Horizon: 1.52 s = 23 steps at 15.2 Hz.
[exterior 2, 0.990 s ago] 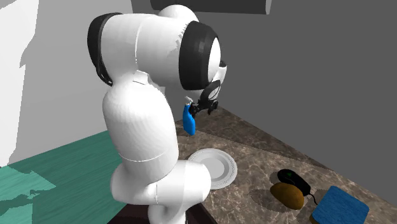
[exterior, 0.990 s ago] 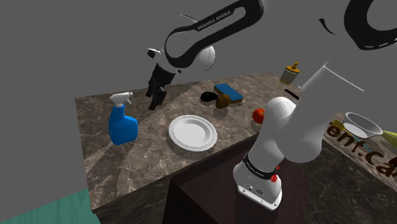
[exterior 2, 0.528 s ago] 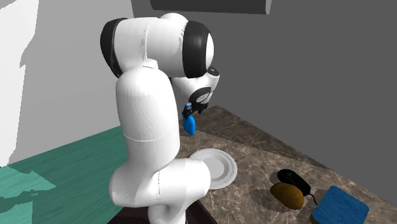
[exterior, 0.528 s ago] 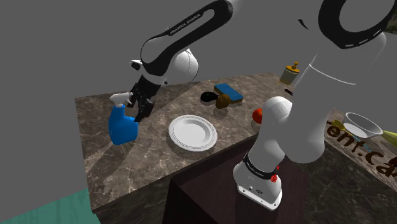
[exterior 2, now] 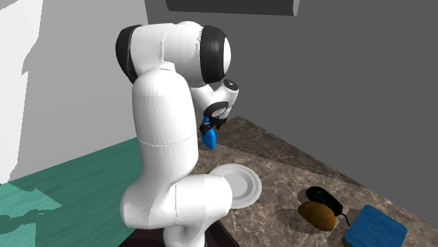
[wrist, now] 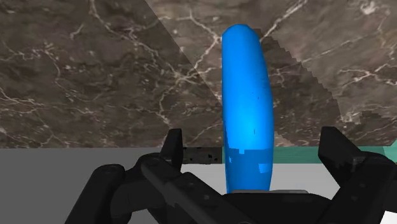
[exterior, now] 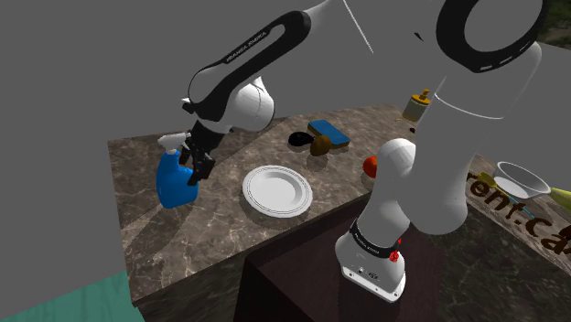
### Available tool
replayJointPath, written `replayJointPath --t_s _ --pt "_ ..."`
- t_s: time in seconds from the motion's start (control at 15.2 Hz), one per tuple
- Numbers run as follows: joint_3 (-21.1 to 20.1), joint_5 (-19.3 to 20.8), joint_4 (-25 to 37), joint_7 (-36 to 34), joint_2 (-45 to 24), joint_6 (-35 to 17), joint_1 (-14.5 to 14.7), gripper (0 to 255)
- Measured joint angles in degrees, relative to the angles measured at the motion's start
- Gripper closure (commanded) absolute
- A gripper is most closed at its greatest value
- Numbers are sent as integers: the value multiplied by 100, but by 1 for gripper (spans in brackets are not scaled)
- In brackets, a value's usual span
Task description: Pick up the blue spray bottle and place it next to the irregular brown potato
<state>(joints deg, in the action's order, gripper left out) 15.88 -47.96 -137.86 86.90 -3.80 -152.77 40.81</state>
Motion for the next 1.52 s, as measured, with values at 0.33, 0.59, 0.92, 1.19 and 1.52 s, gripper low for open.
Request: replayJointPath --t_s 0.33,0.59,0.92,1.19,1.52 --pt "-5 -23 14 16 -23 -5 1 255" --pt "-4 -23 15 16 -22 -5 1 255" --pt "-5 -23 15 16 -22 -6 1 255" --pt "21 213 -2 -210 127 67 12 255" --pt "75 732 61 -676 402 303 -13 255"
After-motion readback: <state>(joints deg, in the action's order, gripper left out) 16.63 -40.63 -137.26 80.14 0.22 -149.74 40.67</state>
